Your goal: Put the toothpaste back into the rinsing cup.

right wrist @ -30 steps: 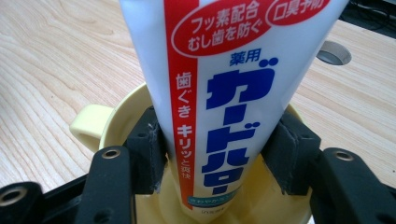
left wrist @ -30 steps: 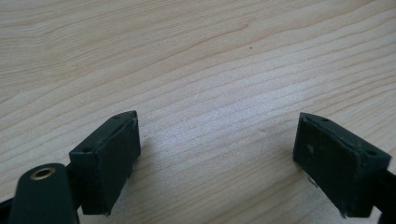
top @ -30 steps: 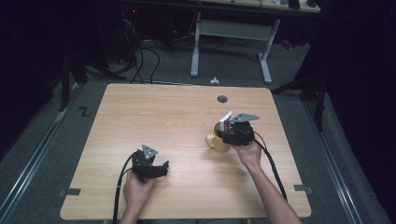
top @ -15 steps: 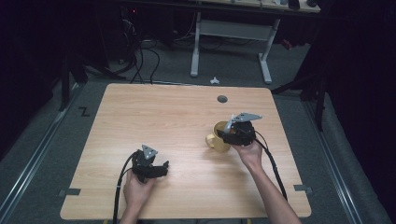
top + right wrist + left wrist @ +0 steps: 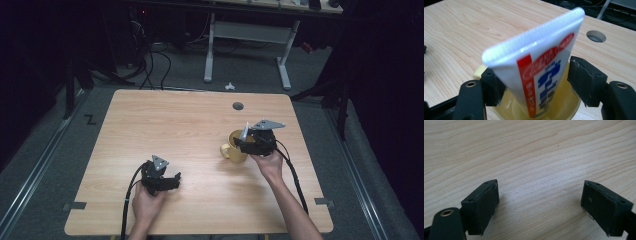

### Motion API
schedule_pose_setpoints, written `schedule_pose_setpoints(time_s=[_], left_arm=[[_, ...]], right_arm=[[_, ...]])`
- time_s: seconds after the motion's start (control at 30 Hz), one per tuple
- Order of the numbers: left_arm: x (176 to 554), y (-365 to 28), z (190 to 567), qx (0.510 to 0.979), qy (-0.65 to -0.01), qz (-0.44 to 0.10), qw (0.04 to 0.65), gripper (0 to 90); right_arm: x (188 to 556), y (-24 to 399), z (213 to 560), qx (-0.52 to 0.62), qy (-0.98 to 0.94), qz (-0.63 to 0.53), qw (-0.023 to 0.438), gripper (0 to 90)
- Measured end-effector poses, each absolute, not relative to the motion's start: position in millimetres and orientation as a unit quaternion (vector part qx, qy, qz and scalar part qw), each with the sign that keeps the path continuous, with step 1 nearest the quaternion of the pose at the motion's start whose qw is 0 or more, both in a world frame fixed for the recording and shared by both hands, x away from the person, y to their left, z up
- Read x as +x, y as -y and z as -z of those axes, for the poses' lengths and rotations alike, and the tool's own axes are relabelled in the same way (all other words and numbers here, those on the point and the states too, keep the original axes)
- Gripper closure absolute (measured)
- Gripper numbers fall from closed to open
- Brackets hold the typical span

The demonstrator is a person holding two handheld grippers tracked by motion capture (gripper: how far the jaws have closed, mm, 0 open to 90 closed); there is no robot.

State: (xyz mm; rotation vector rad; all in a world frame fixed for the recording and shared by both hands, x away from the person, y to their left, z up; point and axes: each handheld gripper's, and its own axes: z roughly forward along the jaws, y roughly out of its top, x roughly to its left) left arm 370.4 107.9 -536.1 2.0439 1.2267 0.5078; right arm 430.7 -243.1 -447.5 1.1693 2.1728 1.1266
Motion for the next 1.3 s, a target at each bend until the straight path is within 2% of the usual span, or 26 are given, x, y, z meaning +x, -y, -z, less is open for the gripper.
schedule_pose_setpoints(time_s=[1.3], left_arm=[[370, -108, 536, 0.787, -0.472, -0.196, 0.345, 15.2]], right_arm=[[409, 262, 434, 0.423, -0.758, -0.448, 0.213, 32.6]])
